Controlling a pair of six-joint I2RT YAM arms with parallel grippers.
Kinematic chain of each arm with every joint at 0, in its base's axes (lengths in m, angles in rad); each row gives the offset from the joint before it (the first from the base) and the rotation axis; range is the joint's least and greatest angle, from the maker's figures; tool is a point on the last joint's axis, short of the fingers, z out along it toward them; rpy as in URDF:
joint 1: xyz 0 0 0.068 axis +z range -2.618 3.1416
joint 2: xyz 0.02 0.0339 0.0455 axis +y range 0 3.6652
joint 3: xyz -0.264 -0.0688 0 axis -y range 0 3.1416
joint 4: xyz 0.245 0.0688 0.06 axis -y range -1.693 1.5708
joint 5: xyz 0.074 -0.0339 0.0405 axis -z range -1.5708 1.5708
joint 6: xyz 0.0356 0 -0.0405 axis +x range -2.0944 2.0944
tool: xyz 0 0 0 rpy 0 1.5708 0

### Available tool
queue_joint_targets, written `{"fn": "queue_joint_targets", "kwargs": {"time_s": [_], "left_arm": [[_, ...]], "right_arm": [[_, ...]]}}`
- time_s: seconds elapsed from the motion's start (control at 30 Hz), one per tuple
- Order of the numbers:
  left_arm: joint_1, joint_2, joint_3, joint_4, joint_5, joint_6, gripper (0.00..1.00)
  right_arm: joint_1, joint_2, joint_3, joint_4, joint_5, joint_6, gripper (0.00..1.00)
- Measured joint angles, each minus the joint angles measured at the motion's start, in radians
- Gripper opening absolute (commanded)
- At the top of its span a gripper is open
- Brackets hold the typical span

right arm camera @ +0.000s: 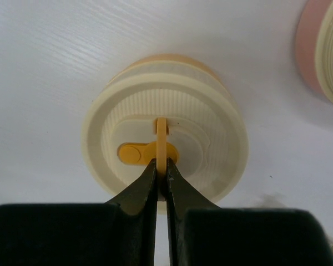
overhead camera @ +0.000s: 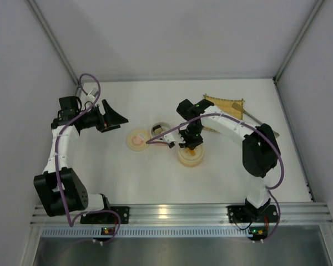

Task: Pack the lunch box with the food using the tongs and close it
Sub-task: Close the box lid on the packing box.

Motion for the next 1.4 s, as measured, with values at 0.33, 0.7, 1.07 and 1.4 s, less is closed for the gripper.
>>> {"fn": "queue_joint_targets", "kwargs": {"time_s": [0.33, 0.7, 1.07, 1.4], "left_arm": [[0.000, 0.006, 0.000, 0.000, 0.000, -0.001, 0.98], [0.000, 0.006, 0.000, 0.001, 0.000, -0.001, 0.98], [0.000, 0.016, 0.000, 0.005, 0.000, -0.005, 0.98], [0.008, 0.017, -0.001, 0.006, -0.020, -0.016, 0.98]], "right_arm": [[-0.004, 0.000, 0.011, -0.002, -0.007, 0.002, 0.00], [-0.004, -0.003, -0.021, 0.026, -0.002, 0.010, 0.00], [-0.003, -0.014, -0.037, 0.051, 0.002, 0.109, 0.00], [-0.003, -0.040, -0.087, 0.125, 0.012, 0.423, 0.00]]}}
